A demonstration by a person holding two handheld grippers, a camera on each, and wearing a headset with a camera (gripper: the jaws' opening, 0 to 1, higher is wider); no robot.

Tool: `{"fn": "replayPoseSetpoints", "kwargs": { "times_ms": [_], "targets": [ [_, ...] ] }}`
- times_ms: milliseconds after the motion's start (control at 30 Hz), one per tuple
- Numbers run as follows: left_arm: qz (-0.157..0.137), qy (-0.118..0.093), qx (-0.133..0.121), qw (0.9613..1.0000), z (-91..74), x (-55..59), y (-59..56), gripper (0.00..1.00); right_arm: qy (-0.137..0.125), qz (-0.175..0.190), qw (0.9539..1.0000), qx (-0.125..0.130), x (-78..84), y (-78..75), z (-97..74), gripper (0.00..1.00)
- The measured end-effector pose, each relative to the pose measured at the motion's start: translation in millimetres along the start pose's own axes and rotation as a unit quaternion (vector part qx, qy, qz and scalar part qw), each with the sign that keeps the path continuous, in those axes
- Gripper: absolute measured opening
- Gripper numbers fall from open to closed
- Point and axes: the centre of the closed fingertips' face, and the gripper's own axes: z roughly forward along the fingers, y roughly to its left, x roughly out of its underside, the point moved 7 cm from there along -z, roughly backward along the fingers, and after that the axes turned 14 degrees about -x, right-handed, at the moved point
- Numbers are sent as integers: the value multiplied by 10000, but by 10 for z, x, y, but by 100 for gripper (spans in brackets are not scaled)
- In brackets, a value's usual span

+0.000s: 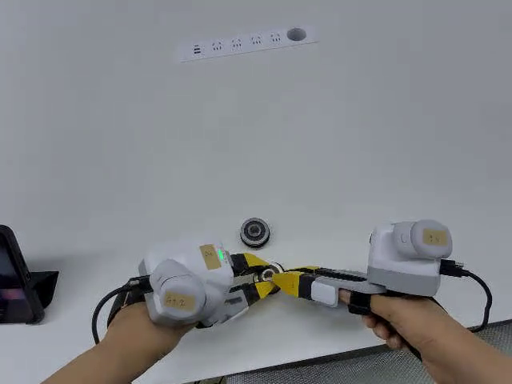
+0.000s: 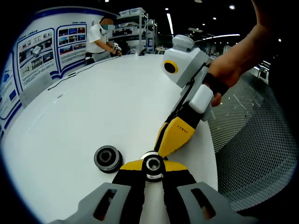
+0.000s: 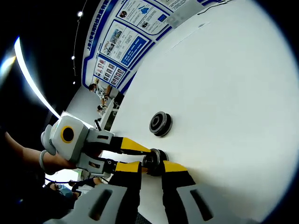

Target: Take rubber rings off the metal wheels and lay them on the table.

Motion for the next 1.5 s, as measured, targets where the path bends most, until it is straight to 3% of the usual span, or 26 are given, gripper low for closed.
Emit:
{"fn": "replayPoseSetpoints", "kwargs": {
  "times_ms": [333, 933, 1267, 1500],
  "targets": [
    [-20, -8, -9, 10000, -2, 2, -3, 13, 88, -88, 9996, 235, 4, -55, -24, 4],
    [-22, -1, -9, 10000, -3, -4, -4, 13, 152, -279, 9993, 175, -32, 25, 24, 2],
    [-24, -5, -5, 10000, -3, -4, -1, 13, 115, -339, 9993, -72, -53, 132, 75, 2],
    [11, -4, -6, 10000, -1, -6, -2, 14, -16, -179, 9998, 70, -57, 63, 25, 2]
  ]
}}
